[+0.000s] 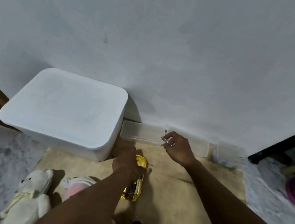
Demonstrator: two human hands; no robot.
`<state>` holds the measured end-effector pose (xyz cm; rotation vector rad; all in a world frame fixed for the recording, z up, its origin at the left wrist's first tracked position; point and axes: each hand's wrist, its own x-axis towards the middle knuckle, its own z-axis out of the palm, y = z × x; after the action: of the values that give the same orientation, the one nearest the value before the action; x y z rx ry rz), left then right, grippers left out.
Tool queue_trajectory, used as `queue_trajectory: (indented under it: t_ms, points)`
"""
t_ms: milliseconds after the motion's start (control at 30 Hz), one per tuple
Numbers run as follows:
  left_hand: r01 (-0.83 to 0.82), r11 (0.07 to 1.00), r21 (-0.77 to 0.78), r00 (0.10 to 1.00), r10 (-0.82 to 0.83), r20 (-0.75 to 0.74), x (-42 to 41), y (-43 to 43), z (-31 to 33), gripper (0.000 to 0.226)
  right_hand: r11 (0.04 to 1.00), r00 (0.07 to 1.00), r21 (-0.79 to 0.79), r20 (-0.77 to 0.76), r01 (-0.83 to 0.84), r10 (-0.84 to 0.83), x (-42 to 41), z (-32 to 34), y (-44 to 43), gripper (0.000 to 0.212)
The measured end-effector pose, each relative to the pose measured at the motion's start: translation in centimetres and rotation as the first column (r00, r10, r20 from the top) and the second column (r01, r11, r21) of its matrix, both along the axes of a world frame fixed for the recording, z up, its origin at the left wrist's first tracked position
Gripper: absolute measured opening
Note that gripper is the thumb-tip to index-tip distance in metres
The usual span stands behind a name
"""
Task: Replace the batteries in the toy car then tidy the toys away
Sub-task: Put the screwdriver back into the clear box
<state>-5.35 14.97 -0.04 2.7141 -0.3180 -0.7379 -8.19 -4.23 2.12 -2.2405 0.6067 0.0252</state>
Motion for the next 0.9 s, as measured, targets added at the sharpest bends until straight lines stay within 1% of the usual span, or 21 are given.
queue_trajectory:
  t_ms: [67,100,167,200,267,333,367,433,500,567,700,800,900]
  points:
    - [0.06,0.998,0.024,0.99,-0.063,0.124,1.4,-0.9,1.0,0.072,0.987,0.994,-0.127,-0.061,-0.102,0.094,1.2,-0.4,0.0,0.026]
    - [0.104,0.993,0.046,0.979,-0.111,0.171,2.2,-1.4,1.6,0.064,0.959,0.98,-0.214,-0.112,-0.186,0.165,1.9,-0.6,0.0,0.033]
    - [0.184,0.977,0.107,0.95,-0.205,0.236,4.0,-2.2,2.2,0.057,0.862,0.936,-0.369,-0.197,-0.347,0.293,3.1,-1.2,0.0,0.044]
    - [0.213,0.968,0.134,0.936,-0.241,0.257,4.7,-2.5,2.3,0.057,0.811,0.913,-0.421,-0.226,-0.407,0.34,3.5,-1.6,0.2,0.047]
    - [0.257,0.947,0.193,0.918,-0.301,0.257,6.2,-2.9,2.2,0.065,0.717,0.868,-0.491,-0.3,-0.495,0.394,4.4,-2.5,0.4,0.05]
    - [0.307,0.91,0.28,0.902,-0.372,0.219,7.2,-3.3,2.0,0.074,0.637,0.842,-0.55,-0.356,-0.54,0.406,4.9,-3.1,0.5,0.05]
    - [0.335,0.885,0.322,0.893,-0.407,0.191,7.5,-3.4,2.1,0.078,0.612,0.837,-0.571,-0.367,-0.548,0.407,5.0,-3.1,0.6,0.048]
    - [0.382,0.836,0.394,0.875,-0.465,0.137,7.9,-3.6,1.9,0.081,0.583,0.831,-0.593,-0.367,-0.555,0.418,5.2,-3.3,0.6,0.042]
    - [0.408,0.804,0.432,0.862,-0.496,0.109,8.2,-3.7,1.8,0.082,0.551,0.819,-0.61,-0.358,-0.569,0.449,5.3,-3.4,0.8,0.035]
    - [0.414,0.798,0.439,0.858,-0.503,0.105,8.5,-3.7,1.8,0.084,0.53,0.802,-0.609,-0.366,-0.59,0.471,5.4,-3.5,1.1,0.032]
    - [0.444,0.778,0.445,0.845,-0.529,0.081,8.9,-3.9,1.9,0.086,0.505,0.779,-0.6,-0.397,-0.62,0.485,5.3,-3.6,1.6,0.033]
    - [0.452,0.782,0.429,0.839,-0.536,0.091,9.1,-3.9,2.0,0.088,0.526,0.793,-0.6,-0.376,-0.603,0.479,5.3,-3.6,1.8,0.035]
    - [0.458,0.774,0.436,0.823,-0.555,0.12,9.1,-3.9,2.5,0.083,0.563,0.819,-0.601,-0.334,-0.567,0.467,5.2,-3.6,1.7,0.037]
